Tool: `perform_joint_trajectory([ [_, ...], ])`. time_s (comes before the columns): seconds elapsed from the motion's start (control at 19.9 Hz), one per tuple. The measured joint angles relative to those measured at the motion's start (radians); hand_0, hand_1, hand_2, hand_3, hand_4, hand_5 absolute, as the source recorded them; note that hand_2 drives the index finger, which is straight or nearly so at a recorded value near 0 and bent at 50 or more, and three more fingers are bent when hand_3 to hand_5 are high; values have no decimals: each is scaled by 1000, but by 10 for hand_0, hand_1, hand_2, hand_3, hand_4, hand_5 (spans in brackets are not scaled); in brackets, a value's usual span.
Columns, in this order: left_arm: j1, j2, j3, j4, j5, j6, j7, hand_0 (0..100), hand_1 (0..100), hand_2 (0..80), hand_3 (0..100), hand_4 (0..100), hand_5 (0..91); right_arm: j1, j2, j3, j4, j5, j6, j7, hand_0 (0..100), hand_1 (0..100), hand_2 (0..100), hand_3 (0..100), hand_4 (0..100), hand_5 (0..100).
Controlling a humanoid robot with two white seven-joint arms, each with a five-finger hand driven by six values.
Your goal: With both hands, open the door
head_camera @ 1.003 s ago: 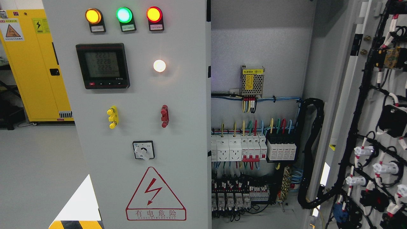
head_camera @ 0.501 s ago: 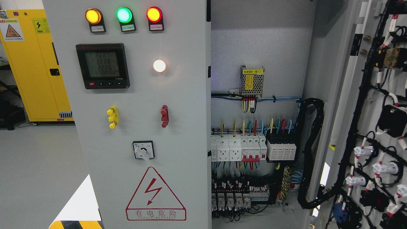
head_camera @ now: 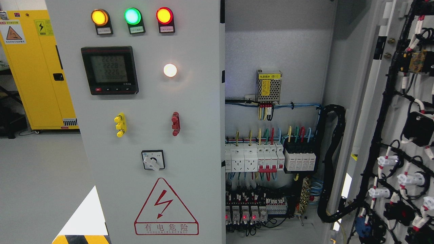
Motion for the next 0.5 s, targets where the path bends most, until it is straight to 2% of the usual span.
perform_joint_trajectory([
  [0.2, 0, -10, 1, 26, -1, 0, 0, 286, 108, 0, 0, 0, 0, 48, 5, 5, -157, -1, 0, -1, 214, 64, 0, 0, 0, 0],
  [0.5, -1, -20, 2, 51, -1, 5, 0, 288, 107, 0, 0, 0, 0, 163, 3, 39, -532, -3, 2, -5, 215, 64, 0, 0, 0, 0],
])
